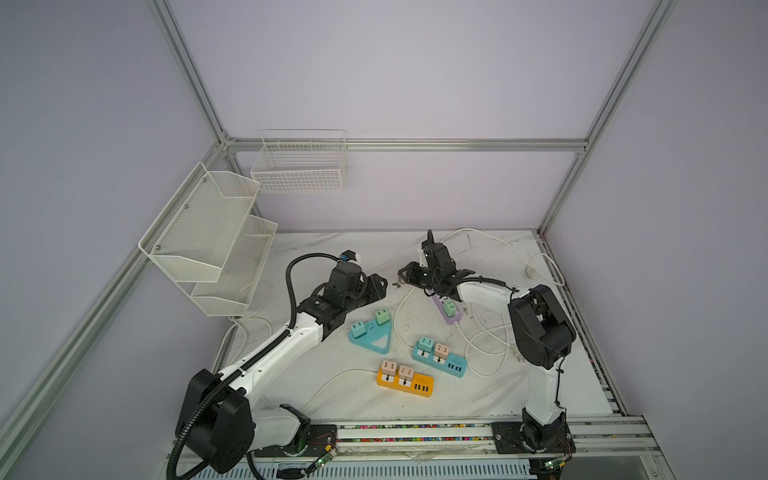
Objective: Pull the plug off the socket
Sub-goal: 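Place the pink adapter on the table with the right gripper while left swings aside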
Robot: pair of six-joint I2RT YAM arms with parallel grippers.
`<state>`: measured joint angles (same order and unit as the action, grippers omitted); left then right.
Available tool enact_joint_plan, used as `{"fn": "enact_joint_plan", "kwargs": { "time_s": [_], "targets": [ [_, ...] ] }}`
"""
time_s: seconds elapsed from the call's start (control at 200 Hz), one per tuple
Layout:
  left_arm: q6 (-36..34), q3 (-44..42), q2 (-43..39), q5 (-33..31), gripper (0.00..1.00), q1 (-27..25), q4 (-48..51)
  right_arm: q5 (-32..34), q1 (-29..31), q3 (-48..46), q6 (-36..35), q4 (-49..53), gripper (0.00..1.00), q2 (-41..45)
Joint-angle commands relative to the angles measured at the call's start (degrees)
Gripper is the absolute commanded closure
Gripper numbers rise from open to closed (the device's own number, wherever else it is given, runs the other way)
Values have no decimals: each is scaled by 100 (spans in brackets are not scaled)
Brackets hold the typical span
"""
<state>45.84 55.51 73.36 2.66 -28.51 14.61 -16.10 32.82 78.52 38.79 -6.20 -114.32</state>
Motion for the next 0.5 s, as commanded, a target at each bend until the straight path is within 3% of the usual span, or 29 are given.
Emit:
{"fn": "enact_joint_plan", "kwargs": {
  "time_s": [0.0, 0.5],
  "targets": [
    [-245, -206, -250, 135, 44, 39, 32, 128, 72, 159, 379, -415, 95, -185],
    [-577, -406, -694, 345, 42, 135, 393, 467, 557, 766, 647, -534, 93, -1190]
  ]
}}
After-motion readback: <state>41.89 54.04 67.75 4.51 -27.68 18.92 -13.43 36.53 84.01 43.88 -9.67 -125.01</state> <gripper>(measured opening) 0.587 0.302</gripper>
